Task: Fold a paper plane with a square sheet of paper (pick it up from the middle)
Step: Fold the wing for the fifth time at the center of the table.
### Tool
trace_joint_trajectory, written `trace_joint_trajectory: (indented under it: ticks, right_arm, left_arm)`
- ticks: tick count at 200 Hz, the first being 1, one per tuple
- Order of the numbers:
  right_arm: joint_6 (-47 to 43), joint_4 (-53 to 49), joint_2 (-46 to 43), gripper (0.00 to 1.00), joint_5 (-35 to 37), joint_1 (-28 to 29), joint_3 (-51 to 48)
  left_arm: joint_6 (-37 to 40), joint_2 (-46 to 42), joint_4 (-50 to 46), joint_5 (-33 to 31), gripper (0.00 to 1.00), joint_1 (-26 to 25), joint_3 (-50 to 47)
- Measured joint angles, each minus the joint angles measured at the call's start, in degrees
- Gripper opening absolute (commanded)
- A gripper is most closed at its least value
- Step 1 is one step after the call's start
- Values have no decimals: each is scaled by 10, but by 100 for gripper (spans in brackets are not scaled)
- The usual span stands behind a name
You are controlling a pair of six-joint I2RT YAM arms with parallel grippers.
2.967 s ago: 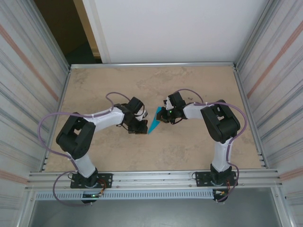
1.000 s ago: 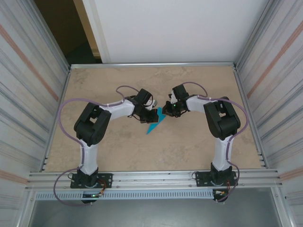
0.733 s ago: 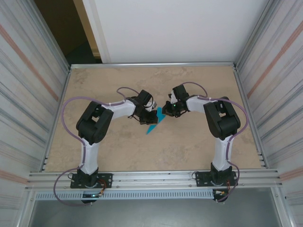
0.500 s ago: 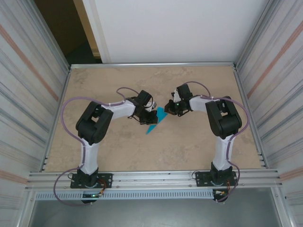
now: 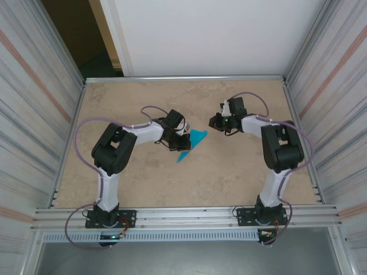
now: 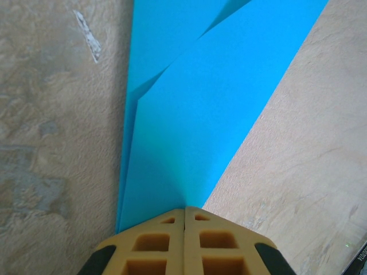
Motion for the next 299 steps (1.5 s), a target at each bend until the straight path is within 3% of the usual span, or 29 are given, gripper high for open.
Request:
trace_joint_trajectory:
  ticks: [33,86,217,299]
  right_arm:
    - [1,3,-68,4,14,56,-20]
    - [42,9,-16,0,18,141,-48]
    - [87,38,32,0,26,138,-54]
    - [75,66,73,0,-46,39,-35]
  left_arm:
    - [0,0,0,0,0,0,0]
    - [-2,0,0,0,0,0,0]
    - [-4,-6,9,1,0,0,-11]
    - [-4,-12,30,5,0,4,-28]
